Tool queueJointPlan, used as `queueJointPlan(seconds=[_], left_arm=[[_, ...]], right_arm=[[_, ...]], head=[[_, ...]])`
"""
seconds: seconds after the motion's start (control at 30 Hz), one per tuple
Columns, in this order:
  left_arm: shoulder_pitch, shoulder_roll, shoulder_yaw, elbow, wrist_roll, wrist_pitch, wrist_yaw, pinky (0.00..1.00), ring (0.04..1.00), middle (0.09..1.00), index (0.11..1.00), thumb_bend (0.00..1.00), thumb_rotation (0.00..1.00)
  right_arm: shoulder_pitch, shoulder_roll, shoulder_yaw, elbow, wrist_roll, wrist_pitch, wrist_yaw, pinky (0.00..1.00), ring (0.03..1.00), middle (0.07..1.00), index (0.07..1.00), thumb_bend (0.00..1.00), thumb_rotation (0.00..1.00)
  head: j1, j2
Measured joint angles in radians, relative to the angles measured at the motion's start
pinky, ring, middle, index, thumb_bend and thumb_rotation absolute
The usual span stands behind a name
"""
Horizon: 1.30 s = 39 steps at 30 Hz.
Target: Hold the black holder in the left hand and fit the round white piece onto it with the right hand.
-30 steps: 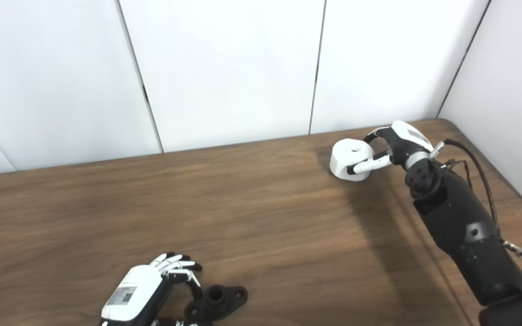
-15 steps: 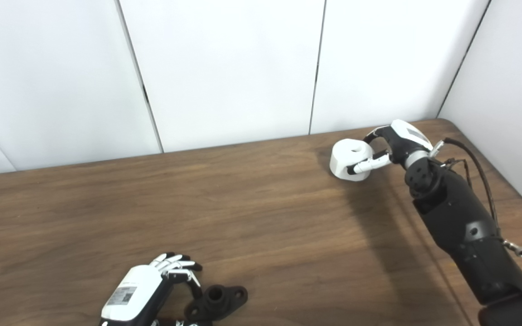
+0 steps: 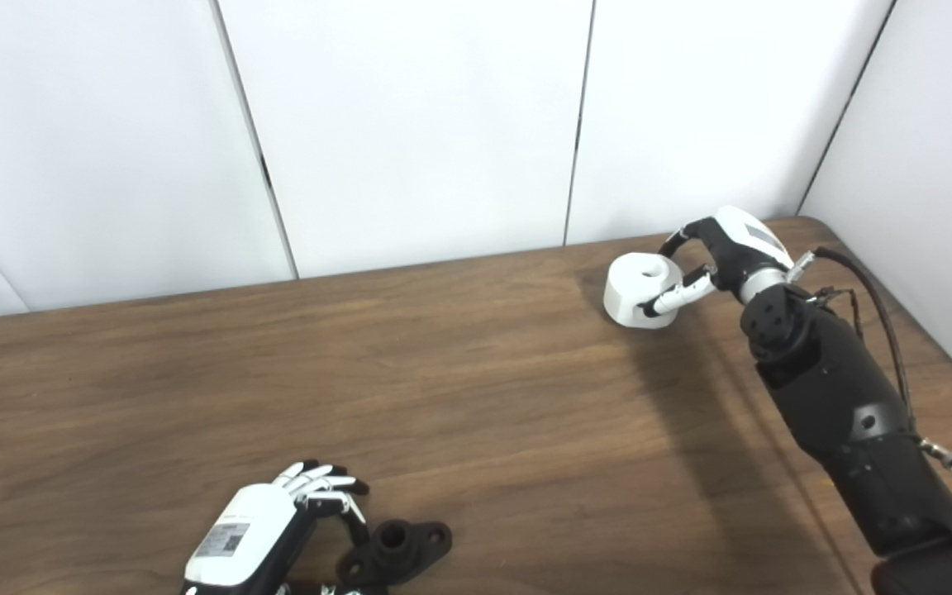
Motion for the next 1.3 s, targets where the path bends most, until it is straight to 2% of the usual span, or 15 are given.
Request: queueJointPlan(seconds=[0.23, 0.57, 0.73, 0.83, 1.03, 1.2, 1.3], left_arm=[[0.0, 0.0, 0.0, 0.0, 0.001, 0.0, 0.0, 0.95, 0.873, 0.79, 0.487, 0.52, 0.05], [-0.001, 0.0, -0.003, -0.001, 0.005, 0.001, 0.0, 0.95, 0.877, 0.793, 0.487, 0.52, 0.05], [-0.002, -0.001, -0.006, -0.002, 0.011, 0.008, -0.001, 0.95, 0.876, 0.793, 0.487, 0.52, 0.05], [-0.003, -0.002, -0.011, -0.002, 0.011, 0.011, -0.001, 0.94, 0.873, 0.791, 0.487, 0.52, 0.05], [-0.007, -0.008, -0.018, -0.002, 0.016, 0.027, 0.0, 0.94, 0.87, 0.786, 0.488, 0.52, 0.05], [-0.01, -0.015, -0.023, -0.002, 0.034, 0.035, 0.003, 0.95, 0.867, 0.782, 0.488, 0.52, 0.06], [-0.013, -0.017, -0.027, -0.002, 0.038, 0.038, 0.0, 0.96, 0.872, 0.788, 0.488, 0.52, 0.06]], right_arm=[[0.001, 0.001, 0.003, 0.008, -0.003, -0.037, -0.014, 0.92, 0.904, 0.805, 0.486, 0.52, 0.14], [0.014, -0.004, 0.003, -0.017, -0.004, -0.036, -0.008, 0.94, 0.925, 0.819, 0.487, 0.52, 0.15], [0.044, -0.013, 0.001, -0.158, -0.001, -0.031, 0.043, 0.92, 0.906, 0.807, 0.485, 0.52, 0.14], [0.07, -0.012, -0.026, -0.283, 0.028, -0.016, 0.075, 0.91, 0.892, 0.802, 0.484, 0.53, 0.15], [0.12, -0.006, -0.051, -0.573, 0.058, 0.105, 0.19, 0.92, 0.889, 0.798, 0.484, 0.53, 0.14], [0.168, 0.006, -0.051, -0.729, 0.022, 0.123, 0.332, 0.91, 0.891, 0.802, 0.483, 0.52, 0.14], [0.189, 0.046, -0.069, -0.821, -0.024, 0.125, 0.44, 0.91, 0.905, 0.807, 0.484, 0.52, 0.14]], head=[[0.003, 0.002], [0.027, 0.017], [0.051, 0.029], [0.071, 0.038], [0.098, 0.063], [0.129, 0.097], [0.15, 0.124]])
